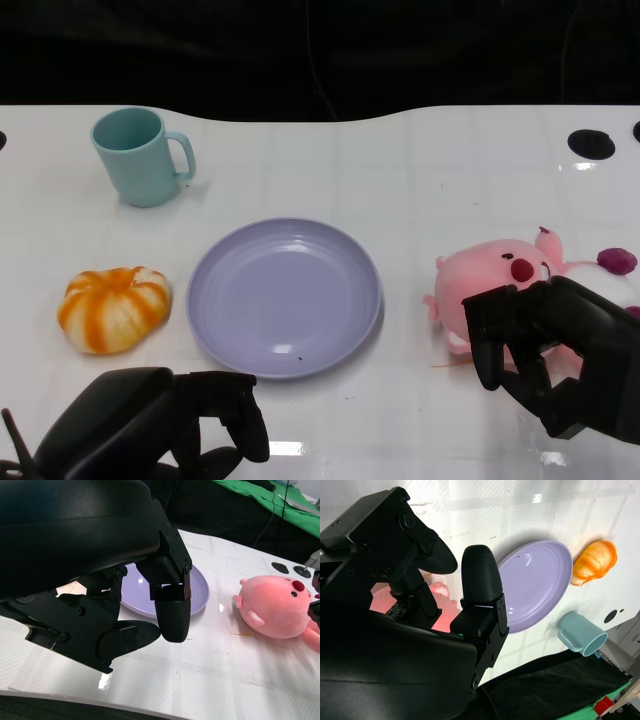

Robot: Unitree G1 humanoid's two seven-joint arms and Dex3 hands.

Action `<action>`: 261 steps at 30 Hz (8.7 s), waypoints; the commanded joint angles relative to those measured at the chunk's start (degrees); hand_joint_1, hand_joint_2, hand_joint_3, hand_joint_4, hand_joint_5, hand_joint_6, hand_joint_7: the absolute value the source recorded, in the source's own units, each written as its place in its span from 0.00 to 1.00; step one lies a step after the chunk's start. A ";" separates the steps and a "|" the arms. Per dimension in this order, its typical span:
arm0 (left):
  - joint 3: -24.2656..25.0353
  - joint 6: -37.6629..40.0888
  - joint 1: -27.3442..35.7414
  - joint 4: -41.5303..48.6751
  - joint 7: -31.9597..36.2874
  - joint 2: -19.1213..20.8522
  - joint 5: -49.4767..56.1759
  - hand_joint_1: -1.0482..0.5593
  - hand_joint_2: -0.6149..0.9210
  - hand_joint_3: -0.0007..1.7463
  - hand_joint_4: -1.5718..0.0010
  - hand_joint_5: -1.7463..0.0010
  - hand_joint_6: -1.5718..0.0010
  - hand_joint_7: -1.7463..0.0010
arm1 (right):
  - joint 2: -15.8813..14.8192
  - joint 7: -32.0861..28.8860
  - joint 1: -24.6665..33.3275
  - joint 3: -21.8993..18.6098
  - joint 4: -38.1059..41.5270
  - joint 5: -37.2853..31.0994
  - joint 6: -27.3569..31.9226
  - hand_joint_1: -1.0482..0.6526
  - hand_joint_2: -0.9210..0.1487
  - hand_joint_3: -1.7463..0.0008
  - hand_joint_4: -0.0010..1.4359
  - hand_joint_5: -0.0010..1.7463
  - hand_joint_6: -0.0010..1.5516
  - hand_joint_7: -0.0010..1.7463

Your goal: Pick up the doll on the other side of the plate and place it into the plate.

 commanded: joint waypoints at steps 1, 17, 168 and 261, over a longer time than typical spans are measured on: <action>0.22 0.29 -0.15 -0.74 -0.73 0.66 0.06 0.54 0.85 0.43 0.55 0.18 0.51 0.39 | -0.98 0.27 -0.78 -0.31 -0.43 0.03 -0.20 0.59 0.55 0.19 0.64 1.00 0.48 0.96; 0.49 -0.15 -0.03 -0.48 -0.64 0.61 -0.27 0.54 0.86 0.41 0.55 0.18 0.51 0.40 | -1.09 0.74 -0.84 -0.23 -0.73 -0.03 0.54 0.59 0.55 0.19 0.64 1.00 0.47 0.96; -1.74 2.11 -1.39 -0.89 -0.45 0.41 0.83 0.53 0.85 0.43 0.54 0.17 0.51 0.37 | 6.90 -32.09 -26.54 4.95 42.19 -16.53 -20.64 0.55 0.59 0.17 0.63 1.00 0.47 1.00; -4.20 2.96 -2.69 -0.71 -0.33 -2.34 4.80 0.53 0.84 0.42 0.53 0.19 0.50 0.38 | 7.31 -4.07 -18.42 4.89 14.98 -4.32 -16.02 0.29 0.00 0.95 0.05 0.46 0.21 0.07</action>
